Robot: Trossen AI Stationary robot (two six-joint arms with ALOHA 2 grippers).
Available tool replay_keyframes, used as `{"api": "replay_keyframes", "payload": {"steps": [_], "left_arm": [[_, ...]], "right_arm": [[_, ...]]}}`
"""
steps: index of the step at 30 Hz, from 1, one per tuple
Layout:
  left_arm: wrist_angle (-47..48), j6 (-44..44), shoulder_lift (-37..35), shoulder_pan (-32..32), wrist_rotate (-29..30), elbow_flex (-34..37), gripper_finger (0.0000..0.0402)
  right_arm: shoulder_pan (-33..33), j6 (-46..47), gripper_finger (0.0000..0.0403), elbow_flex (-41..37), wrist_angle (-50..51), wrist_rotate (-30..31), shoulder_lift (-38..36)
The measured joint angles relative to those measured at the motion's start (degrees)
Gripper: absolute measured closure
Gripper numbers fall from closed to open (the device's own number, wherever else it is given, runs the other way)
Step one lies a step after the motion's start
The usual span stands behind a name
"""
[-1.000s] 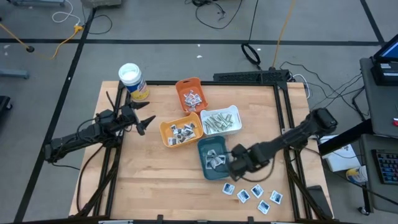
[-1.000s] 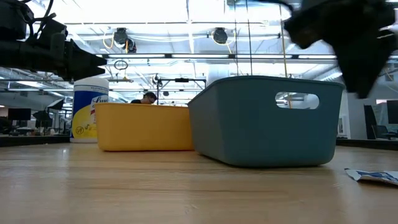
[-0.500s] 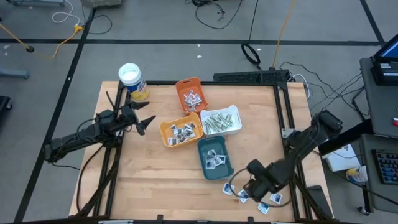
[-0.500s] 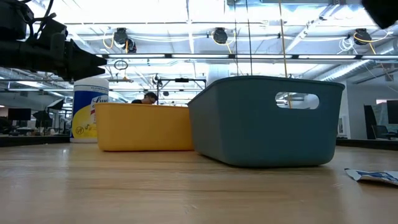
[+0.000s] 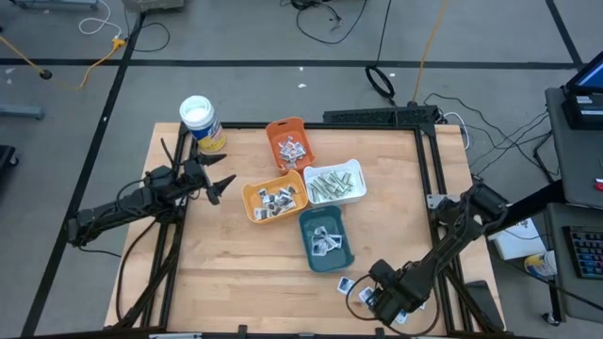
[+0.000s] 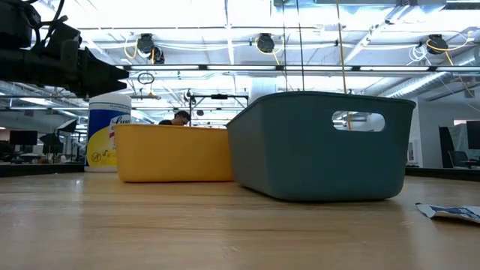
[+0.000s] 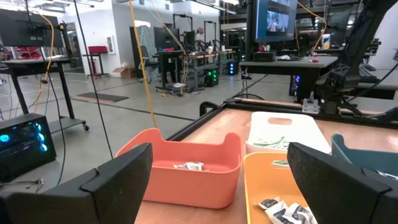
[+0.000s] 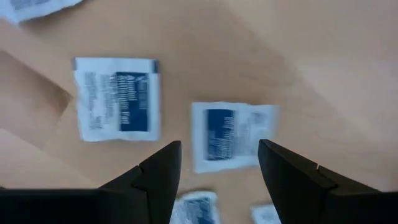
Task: Pick & Place First Aid Supplies
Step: Put the blue alcohol pad into the blue bin
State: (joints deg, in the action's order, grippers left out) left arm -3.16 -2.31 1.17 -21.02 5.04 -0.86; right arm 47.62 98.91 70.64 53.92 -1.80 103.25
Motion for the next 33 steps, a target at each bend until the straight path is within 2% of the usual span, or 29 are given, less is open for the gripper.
{"api": "replay_keyframes", "payload": {"steps": [5,10,13,17,19,26,33], "left_arm": [[0.00,0.00,0.00,0.00,0.00,0.00,0.0023],[0.03,0.00,0.00,-0.02,0.02,0.00,0.0023],[-0.01,0.00,0.00,0.00,0.00,0.00,0.0023],[0.00,0.00,0.00,-0.01,0.00,0.00,0.0023],[0.00,0.00,0.00,-0.01,0.01,0.00,0.0023],[-0.01,0.00,0.00,0.00,0.01,0.00,0.0023],[0.00,0.00,0.00,-0.02,0.02,0.00,0.0023]], "right_arm": [[0.49,0.08,0.0195,-4.62,-8.84,-0.11,0.62],[0.49,0.24,0.0214,-6.24,-9.75,0.08,0.11],[0.49,0.03,0.0261,-7.00,-9.74,-0.01,-0.24],[0.49,-0.45,0.0359,-7.66,-9.13,0.29,-1.07],[0.49,-1.96,0.0390,-7.81,-8.20,1.04,-1.91],[-0.92,-2.76,0.0399,-7.90,-0.08,1.43,-8.07],[-2.95,-3.80,0.0400,-7.83,9.05,-1.29,-15.17]]}}
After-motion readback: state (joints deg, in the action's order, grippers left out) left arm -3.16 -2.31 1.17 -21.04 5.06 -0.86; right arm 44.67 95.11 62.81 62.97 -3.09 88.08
